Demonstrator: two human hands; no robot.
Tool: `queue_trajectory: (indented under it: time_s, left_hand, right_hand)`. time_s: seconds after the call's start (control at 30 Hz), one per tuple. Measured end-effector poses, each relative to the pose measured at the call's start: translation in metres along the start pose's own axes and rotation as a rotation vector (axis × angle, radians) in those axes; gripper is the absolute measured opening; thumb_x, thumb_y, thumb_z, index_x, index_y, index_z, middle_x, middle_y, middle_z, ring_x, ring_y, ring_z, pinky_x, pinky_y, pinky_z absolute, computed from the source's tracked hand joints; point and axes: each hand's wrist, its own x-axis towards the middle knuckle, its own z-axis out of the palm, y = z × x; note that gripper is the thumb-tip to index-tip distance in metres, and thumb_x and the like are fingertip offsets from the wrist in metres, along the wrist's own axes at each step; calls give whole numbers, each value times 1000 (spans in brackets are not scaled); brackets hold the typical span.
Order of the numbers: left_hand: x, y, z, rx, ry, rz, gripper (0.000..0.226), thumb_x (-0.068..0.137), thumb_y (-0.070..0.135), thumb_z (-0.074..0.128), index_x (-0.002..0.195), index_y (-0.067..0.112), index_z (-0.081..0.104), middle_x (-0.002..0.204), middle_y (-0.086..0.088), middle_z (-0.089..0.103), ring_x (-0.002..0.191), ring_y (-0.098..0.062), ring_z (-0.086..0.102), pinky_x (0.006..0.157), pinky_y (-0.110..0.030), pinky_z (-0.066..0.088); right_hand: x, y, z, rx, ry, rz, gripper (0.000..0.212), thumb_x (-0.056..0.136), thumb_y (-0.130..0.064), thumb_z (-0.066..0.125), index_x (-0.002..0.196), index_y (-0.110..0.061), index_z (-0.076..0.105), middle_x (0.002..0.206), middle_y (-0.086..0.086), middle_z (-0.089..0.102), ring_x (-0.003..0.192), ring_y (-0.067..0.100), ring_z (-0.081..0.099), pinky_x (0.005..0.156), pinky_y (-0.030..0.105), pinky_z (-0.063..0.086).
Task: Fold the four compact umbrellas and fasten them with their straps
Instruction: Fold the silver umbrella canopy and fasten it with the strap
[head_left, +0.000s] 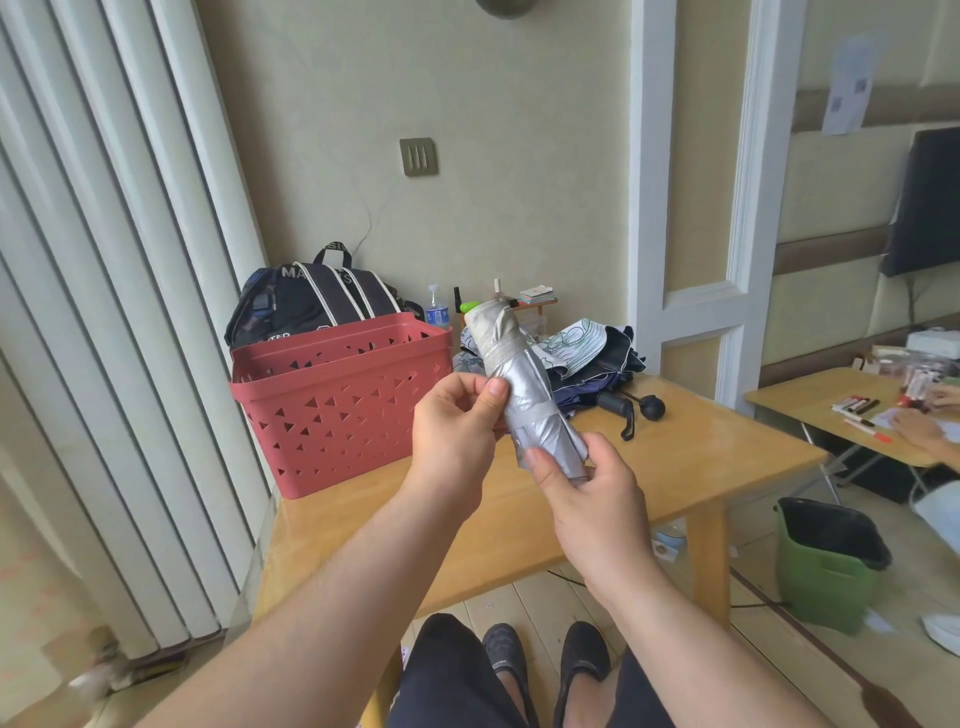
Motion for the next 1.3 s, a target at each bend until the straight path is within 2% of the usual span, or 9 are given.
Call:
queue_trajectory:
  time_s: [0.17, 0.3, 0.37, 0.57, 0.7, 0.83, 0.97, 1.07, 1.3]
  left_hand:
    - [-5, 2, 0, -41, 5, 24, 18, 102, 7, 63, 95, 14, 48, 88, -8, 68, 75, -22, 66, 76, -40, 62]
    - [-3, 8, -3, 345, 72, 175, 14, 93, 26, 76, 95, 27, 61, 111, 0, 68, 66, 5, 60, 70, -33, 55]
    - [-5, 13, -2, 347, 28, 165, 6, 97, 30, 70, 92, 28, 70, 99, 5, 74, 70, 2, 62, 73, -33, 54]
    - [-9, 18, 0, 225, -11, 111, 40, 91, 65, 65, 85, 26, 64, 91, 3, 76, 88, -19, 72, 92, -52, 58]
    - [-9, 18, 2, 298, 23, 157, 36, 89, 57, 72, 79, 24, 61, 87, 2, 74, 88, -20, 69, 89, -58, 57]
    - [-7, 18, 0, 305, 9, 150, 31, 87, 57, 72, 79, 28, 64, 82, 6, 74, 86, -25, 69, 88, -58, 56]
    - [-3, 14, -1, 287, -9, 140, 21, 87, 47, 73, 78, 29, 68, 87, -3, 78, 89, -32, 72, 88, -57, 56]
    - [1, 11, 0, 265, -9, 107, 17, 87, 45, 70, 81, 29, 72, 89, -6, 78, 89, -34, 72, 92, -58, 57]
    - [3, 7, 3, 188, 46, 41, 23, 105, 17, 57, 89, 14, 72, 82, -4, 75, 75, -17, 67, 90, -55, 57]
  right_hand:
    - [-2, -5, -2, -176, 77, -68, 29, 87, -51, 74, 106, -40, 55, 83, -17, 70, 72, 10, 64, 63, 34, 51]
    - [-5, -5, -2, -222, 129, -142, 35, 87, -36, 74, 108, -40, 46, 87, -15, 66, 72, 17, 62, 64, 40, 53]
    - [-6, -4, -3, -244, 144, -178, 40, 86, -36, 78, 109, -40, 46, 90, -13, 66, 74, 19, 62, 63, 39, 53]
    - [-4, -4, -2, -229, 153, -227, 50, 79, -40, 84, 112, -40, 45, 103, -13, 59, 85, 15, 57, 63, 34, 45]
    - [-8, -2, -1, -178, 143, -286, 44, 85, -63, 64, 116, -36, 50, 107, -13, 55, 89, 4, 51, 67, 19, 41]
    - [-4, -2, -1, -12, 121, -175, 32, 98, -69, 32, 104, -44, 51, 98, -17, 62, 91, 5, 59, 71, 35, 47]
    - [0, 0, 0, 43, 81, -51, 20, 97, -64, 49, 114, -52, 49, 90, -10, 66, 78, 15, 66, 69, 39, 53]
    - [0, 3, -1, -11, 24, -30, 47, 96, -63, 53, 139, -46, 46, 107, -18, 66, 94, 8, 66, 79, 33, 51]
    - [2, 0, -1, -134, 13, -69, 25, 95, -61, 58, 113, -44, 60, 86, -25, 71, 77, -1, 63, 64, 28, 48]
